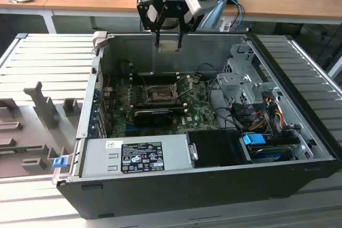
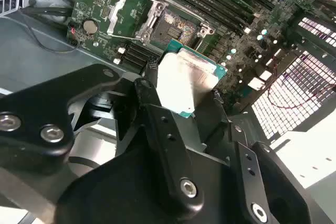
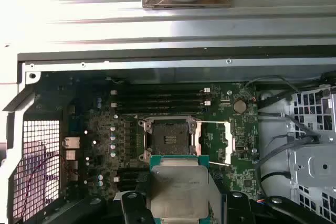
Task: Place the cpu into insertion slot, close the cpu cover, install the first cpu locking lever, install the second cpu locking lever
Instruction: 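Place the cpu into insertion slot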
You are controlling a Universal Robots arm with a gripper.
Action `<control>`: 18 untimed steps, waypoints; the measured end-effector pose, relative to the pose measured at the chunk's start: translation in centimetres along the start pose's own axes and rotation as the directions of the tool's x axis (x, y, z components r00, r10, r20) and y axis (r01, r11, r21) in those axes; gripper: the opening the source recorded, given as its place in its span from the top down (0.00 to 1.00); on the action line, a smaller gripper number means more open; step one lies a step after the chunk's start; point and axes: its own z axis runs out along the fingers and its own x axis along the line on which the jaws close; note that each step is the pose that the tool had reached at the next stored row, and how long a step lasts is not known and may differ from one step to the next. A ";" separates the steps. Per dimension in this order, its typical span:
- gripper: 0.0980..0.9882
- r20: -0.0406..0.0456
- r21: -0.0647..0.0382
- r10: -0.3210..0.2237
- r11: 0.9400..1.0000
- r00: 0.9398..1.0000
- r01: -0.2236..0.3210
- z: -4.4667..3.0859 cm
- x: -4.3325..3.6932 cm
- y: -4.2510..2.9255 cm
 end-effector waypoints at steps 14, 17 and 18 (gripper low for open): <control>0.52 0.008 0.001 0.097 0.995 0.995 -0.097 0.33 -0.01 -0.03; 0.52 0.013 0.000 0.153 0.988 0.988 -0.153 0.36 -0.01 -0.03; 0.52 0.015 -0.001 0.171 0.985 0.985 -0.171 0.37 -0.01 -0.03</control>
